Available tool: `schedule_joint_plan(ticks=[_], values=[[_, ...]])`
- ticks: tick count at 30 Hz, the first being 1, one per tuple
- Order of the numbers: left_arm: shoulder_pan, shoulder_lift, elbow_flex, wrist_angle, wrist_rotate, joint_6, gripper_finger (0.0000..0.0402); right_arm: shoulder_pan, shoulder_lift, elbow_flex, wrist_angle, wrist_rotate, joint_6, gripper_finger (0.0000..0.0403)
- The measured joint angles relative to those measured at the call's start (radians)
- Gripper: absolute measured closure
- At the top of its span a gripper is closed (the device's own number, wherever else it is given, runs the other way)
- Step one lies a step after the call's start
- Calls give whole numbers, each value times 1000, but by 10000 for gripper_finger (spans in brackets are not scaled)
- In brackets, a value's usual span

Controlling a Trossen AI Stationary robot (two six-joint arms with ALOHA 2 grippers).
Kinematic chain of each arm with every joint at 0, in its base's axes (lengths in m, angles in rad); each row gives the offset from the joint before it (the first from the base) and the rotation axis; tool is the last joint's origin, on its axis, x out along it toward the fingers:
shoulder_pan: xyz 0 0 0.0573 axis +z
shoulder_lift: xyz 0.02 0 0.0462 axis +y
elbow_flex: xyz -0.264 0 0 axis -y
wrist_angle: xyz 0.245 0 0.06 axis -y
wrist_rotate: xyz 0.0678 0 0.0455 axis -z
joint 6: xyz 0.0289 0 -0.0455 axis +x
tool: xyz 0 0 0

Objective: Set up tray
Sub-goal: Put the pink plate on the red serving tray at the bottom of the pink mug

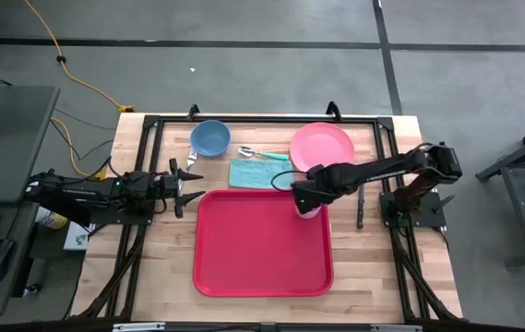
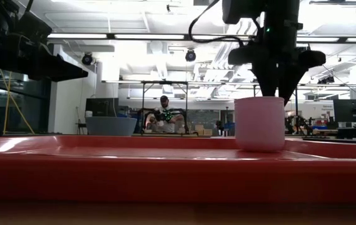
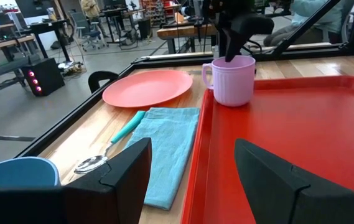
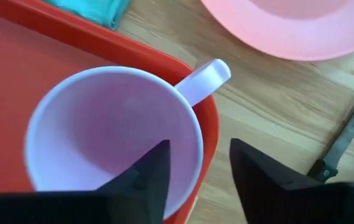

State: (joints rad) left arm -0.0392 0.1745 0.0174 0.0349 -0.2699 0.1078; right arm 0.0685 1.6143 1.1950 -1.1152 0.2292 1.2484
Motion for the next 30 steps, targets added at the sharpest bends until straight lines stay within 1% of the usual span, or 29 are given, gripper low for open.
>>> schedule_joint_plan(ticks=[4, 7, 9, 12, 17, 19, 24, 28, 30], values=[[0, 0, 0, 0, 0, 0, 140, 0, -71, 0, 0, 3, 0, 216], [0, 0, 0, 0, 0, 0, 140, 0, -136, 0, -1, 16, -2, 199], [0, 0, 0, 0, 0, -1, 140, 0, -180, 0, -1, 46, -5, 193], [0, 0, 0, 0, 0, -1, 140, -3, -252, 0, -33, 154, 4, 190], [0, 0, 0, 0, 0, -9, 140, -58, -390, 0, -179, 366, 85, 191], [0, 0, 0, 0, 0, -10, 140, -85, -451, 0, -232, 420, 92, 190], [0, 0, 0, 0, 0, -14, 140, -180, -596, 0, -329, 457, 98, 185], [0, 0, 0, 0, 0, -14, 140, -257, -674, -2, -343, 472, 101, 185], [0, 0, 0, 0, 0, -14, 140, -294, -719, -48, -307, 471, 109, 185]])
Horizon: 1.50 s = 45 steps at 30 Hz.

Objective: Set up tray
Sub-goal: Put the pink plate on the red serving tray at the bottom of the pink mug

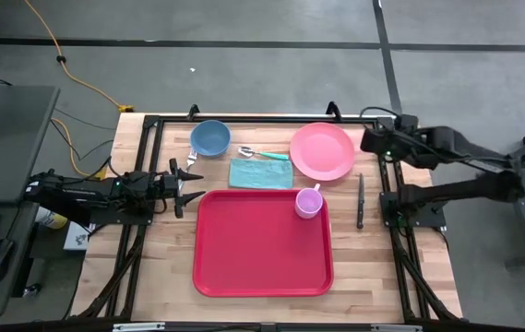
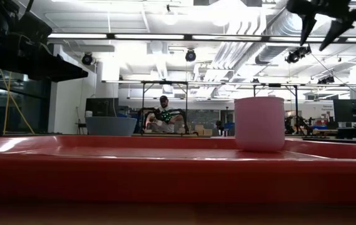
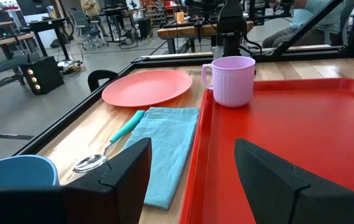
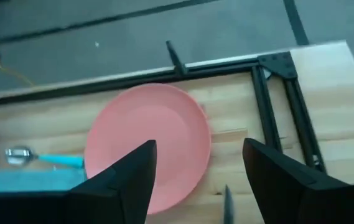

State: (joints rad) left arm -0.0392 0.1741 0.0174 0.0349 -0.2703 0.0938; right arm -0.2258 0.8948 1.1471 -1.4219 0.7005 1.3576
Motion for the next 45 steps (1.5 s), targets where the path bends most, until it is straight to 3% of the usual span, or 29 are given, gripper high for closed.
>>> schedule_joint_plan(ticks=[3, 9, 14, 19, 33, 45], values=[[0, 0, 0, 0, 0, -19, 140, -45, -93, -159, 163, -29, 21, 185], [0, 0, 0, 0, 0, -36, 140, -57, -262, -558, 734, -114, 31, 186], [0, 0, 0, 0, 0, -49, 140, -54, -258, -744, 913, -185, 97, 196], [0, 0, 0, 0, 0, -56, 140, -32, -209, -841, 1103, -243, 156, 207], [0, 0, 0, 0, -3, -76, 140, 6, -51, -854, 1039, -413, 269, 222], [0, 0, 0, 0, -7, -74, 140, -23, 51, -854, 1038, -378, 239, 222]])
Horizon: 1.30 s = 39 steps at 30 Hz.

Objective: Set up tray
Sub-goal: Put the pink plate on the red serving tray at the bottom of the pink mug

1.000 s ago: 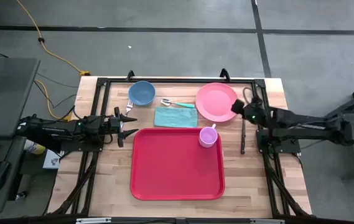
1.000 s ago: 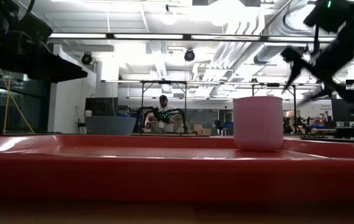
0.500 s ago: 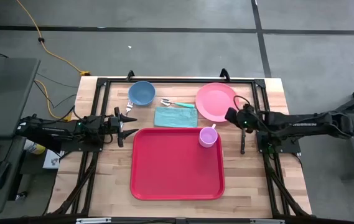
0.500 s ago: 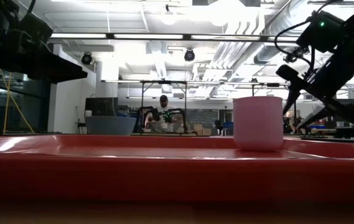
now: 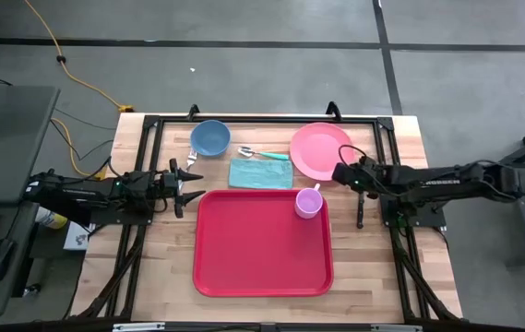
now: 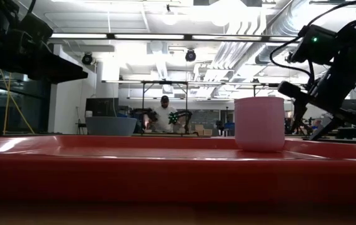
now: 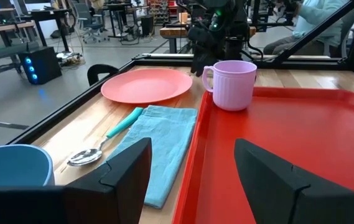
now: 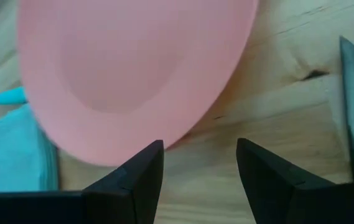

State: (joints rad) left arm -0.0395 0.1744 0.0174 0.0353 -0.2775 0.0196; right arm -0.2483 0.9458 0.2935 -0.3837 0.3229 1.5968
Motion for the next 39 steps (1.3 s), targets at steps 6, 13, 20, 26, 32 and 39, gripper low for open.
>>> schedule_joint_plan(ticks=[6, 13, 20, 26, 32, 39], values=[[0, 0, 0, 0, 0, 1, 140, -11, 79, 0, 73, 21, -6, 222], [0, 0, 0, 0, 0, 1, 140, -33, 188, 3, 168, 40, -12, 222], [0, 0, 0, 0, 0, 1, 140, -38, 288, 4, 287, 74, -16, 222], [0, 0, 0, 0, 0, 1, 140, -77, 337, 4, 374, 70, -34, 222], [0, 0, 0, 0, 0, 1, 140, -114, 345, 2, 406, 60, -39, 234], [0, 0, 0, 0, -1, 1, 140, -138, 346, 1, 420, 60, -54, 289]])
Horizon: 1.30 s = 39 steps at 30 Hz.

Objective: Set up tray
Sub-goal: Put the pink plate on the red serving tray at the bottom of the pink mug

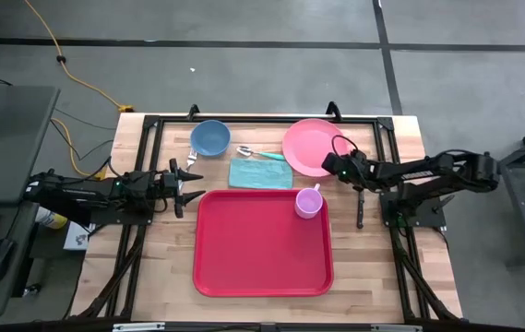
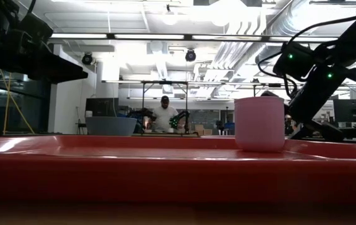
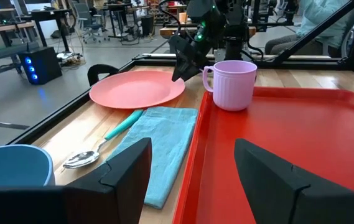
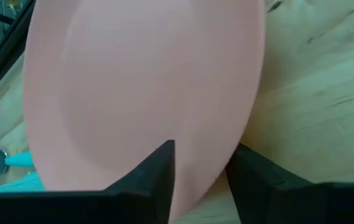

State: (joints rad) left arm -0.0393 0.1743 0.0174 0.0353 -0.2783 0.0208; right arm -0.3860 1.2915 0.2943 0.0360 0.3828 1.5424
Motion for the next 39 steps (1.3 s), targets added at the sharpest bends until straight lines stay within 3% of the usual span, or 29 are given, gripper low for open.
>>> schedule_joint_plan(ticks=[11, 26, 39], values=[[0, 0, 0, 0, 0, 0, 140, -4, 0, -1, 4, 12, -29, 395], [0, 0, 0, 0, 0, 0, 140, -1, -11, -1, -1, 19, -40, 402], [0, 0, 0, 0, 0, 0, 140, -1, -169, -2, -24, 96, -118, 401]])
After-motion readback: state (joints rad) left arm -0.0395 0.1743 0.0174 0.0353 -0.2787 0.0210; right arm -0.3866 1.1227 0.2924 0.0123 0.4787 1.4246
